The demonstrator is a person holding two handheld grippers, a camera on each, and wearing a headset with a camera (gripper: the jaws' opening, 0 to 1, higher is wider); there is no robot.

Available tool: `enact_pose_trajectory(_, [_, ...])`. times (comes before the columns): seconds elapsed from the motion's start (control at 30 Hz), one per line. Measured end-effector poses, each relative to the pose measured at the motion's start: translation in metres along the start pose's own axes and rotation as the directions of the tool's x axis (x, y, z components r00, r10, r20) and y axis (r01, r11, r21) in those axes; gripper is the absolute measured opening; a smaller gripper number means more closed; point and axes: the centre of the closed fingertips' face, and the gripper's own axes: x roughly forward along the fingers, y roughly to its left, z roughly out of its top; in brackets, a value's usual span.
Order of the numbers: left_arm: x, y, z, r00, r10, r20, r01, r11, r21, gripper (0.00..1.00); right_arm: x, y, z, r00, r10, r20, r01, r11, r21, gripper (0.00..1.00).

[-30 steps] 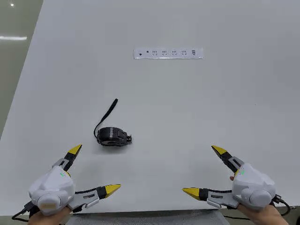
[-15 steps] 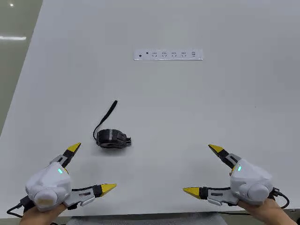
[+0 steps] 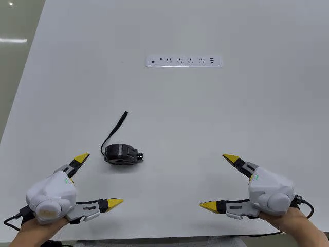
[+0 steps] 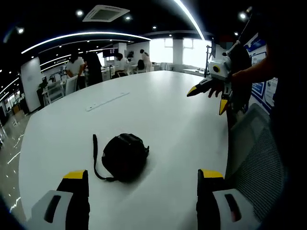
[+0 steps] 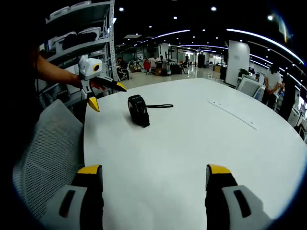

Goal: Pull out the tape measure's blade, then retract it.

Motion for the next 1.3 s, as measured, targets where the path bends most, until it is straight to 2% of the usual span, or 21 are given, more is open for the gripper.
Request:
enact_pose_trajectory(0.2, [0.004, 0.005, 0.0, 0.9995, -0.024, -0.021, 0.025, 0.999, 0.024, 0.88, 0.007, -0.003, 0.005, 0.9994, 0.032, -0.009, -0.033, 0.999, -0.037, 0.86])
enact_pose_trajectory(0.37, [0.005, 0.005, -0.001, 0.9992, -0.03, -0.025, 0.031, 0.999, 0.026, 0.83, 0.009, -0.003, 0.006, 0.9993, 0.037, -0.012, -0.037, 0.998, -0.041, 0.83])
enact_pose_trajectory(0.47, [0.008, 0.006, -0.002, 0.9969, -0.059, -0.052, 0.062, 0.996, 0.061, 0.81, 0.016, -0.005, 0.01, 0.9975, 0.066, -0.028, -0.067, 0.995, -0.07, 0.8])
enact_pose_trajectory(0.5, [0.012, 0.009, -0.004, 0.9939, -0.076, -0.08, 0.082, 0.993, 0.079, 0.8, 0.022, -0.005, 0.013, 0.9952, 0.09, -0.039, -0.093, 0.992, -0.089, 0.79])
enact_pose_trajectory(0.53, [0.013, 0.01, -0.004, 0.9929, -0.08, -0.088, 0.087, 0.993, 0.085, 0.79, 0.024, -0.005, 0.015, 0.9944, 0.097, -0.04, -0.101, 0.99, -0.098, 0.78])
enact_pose_trajectory(0.73, [0.019, 0.018, -0.001, 0.9892, -0.098, -0.109, 0.111, 0.986, 0.123, 0.73, 0.036, -0.003, 0.02, 0.9886, 0.137, -0.062, -0.144, 0.981, -0.131, 0.74])
enact_pose_trajectory(0.93, [0.025, 0.023, -0.001, 0.9823, -0.12, -0.144, 0.145, 0.974, 0.172, 0.66, 0.047, -0.004, 0.027, 0.9825, 0.172, -0.071, -0.182, 0.968, -0.173, 0.67])
enact_pose_trajectory(1.3, [0.039, 0.03, -0.003, 0.9632, -0.165, -0.212, 0.211, 0.953, 0.217, 0.56, 0.074, -0.005, 0.037, 0.9697, 0.229, -0.087, -0.242, 0.947, -0.21, 0.61])
